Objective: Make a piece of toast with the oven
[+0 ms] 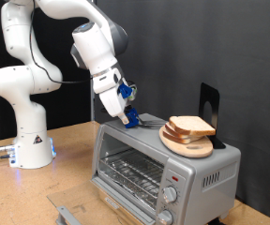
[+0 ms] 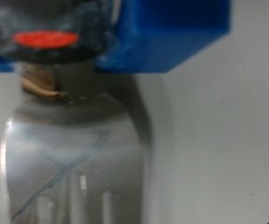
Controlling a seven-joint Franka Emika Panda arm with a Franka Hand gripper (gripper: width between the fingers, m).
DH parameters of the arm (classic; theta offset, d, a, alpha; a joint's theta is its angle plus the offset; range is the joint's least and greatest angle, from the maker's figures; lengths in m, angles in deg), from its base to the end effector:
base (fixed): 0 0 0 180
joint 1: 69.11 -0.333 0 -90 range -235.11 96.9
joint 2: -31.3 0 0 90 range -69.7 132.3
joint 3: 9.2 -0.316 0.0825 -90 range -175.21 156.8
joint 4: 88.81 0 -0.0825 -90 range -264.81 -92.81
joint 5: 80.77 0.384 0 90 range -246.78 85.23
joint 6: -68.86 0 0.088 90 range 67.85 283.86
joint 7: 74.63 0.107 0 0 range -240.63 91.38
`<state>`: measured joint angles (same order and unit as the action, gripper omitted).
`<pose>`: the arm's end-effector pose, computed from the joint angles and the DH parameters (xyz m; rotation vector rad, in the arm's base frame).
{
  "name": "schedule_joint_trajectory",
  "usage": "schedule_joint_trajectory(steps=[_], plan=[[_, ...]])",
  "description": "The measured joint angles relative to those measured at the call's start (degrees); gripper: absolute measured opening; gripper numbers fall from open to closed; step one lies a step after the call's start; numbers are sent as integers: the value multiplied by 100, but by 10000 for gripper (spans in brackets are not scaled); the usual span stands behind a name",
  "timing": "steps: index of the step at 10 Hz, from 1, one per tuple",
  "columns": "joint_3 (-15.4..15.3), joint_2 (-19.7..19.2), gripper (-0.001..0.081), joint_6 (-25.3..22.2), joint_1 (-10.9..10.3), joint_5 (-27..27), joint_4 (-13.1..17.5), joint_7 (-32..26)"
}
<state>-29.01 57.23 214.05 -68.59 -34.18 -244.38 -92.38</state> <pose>0.3789 0.1179 0.3810 -2.7219 -0.0249 -0.3801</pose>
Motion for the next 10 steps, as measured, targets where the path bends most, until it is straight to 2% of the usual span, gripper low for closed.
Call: schedule_joint_trajectory(steps=[3,7,8,9,10], plan=[[-4,15,682,24,-130,293,-70,-258],[-80,18,664,104,-158,363,-131,-256],[-97,18,490,137,-158,371,-144,-253],[-110,18,364,171,-158,389,-148,-251],[-118,18,364,185,-158,411,-151,-251]])
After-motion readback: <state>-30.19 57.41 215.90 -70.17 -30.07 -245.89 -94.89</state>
